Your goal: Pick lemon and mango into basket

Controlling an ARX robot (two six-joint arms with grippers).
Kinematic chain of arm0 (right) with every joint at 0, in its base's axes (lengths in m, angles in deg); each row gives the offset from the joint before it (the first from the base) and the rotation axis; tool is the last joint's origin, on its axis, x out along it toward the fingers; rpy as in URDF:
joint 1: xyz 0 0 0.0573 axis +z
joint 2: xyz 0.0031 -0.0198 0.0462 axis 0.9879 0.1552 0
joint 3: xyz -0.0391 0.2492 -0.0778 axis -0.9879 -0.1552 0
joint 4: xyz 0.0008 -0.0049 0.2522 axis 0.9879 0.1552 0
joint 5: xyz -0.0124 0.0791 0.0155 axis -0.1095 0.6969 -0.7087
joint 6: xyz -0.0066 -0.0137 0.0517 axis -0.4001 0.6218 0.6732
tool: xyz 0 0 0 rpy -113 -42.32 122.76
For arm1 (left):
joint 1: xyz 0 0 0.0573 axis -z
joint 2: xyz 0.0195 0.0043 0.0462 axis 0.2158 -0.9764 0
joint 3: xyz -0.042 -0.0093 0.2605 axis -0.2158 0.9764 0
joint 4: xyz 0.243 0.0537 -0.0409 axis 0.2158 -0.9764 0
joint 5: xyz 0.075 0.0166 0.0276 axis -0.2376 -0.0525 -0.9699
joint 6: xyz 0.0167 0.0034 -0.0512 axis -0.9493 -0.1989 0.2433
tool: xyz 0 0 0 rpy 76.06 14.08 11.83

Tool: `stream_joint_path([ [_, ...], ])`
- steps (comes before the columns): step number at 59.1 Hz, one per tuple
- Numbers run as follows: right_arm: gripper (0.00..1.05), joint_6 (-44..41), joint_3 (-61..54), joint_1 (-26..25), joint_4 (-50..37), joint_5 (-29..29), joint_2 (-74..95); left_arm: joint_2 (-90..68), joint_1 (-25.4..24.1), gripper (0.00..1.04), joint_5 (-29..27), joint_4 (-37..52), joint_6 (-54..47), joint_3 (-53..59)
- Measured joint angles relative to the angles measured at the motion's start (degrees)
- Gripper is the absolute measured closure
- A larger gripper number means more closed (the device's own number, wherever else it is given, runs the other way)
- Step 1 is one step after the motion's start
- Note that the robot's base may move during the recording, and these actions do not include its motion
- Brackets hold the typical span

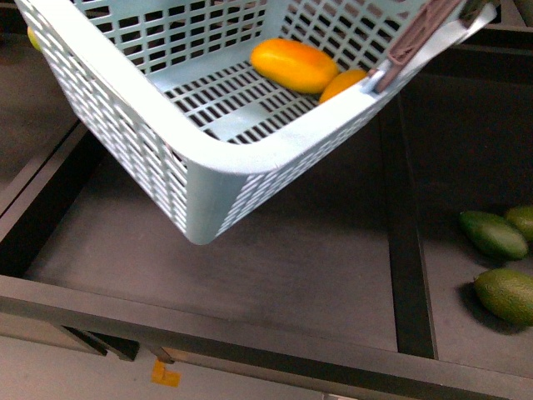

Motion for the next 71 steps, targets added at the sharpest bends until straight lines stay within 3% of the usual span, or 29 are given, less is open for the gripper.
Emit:
stream_joint_path([
  [11,0.09,0.0,0.0,0.0,0.0,-0.02,-0.02,-11.08,-3.54,1.0,2.05,-3.96,5.33,-11.5],
  [12,0.09,0.0,0.0,0.0,0.0,0.0,0.0,-16.28,-4.85,1.0,2.03,-5.79,8.11,-18.05],
  [33,0.09,0.0,0.0,0.0,0.0,-0.02,0.0,-36.59,-7.37,1.0,-0.17,-19.52,16.35,-42.25],
  [49,0.09,0.0,0.0,0.0,0.0,-0.02,-0.02,-43.98,-7.43,1.0,0.17,-22.36,18.21,-55.21],
  [66,0.09,0.0,0.0,0.0,0.0,-0.02,0.0,-36.5,-7.37,1.0,0.28,-21.24,19.78,-40.33],
  [71,0.09,0.0,0.0,0.0,0.0,-0.02,0.0,-33.57,-7.52,0.87,0.5,-22.49,20.31,-34.97],
])
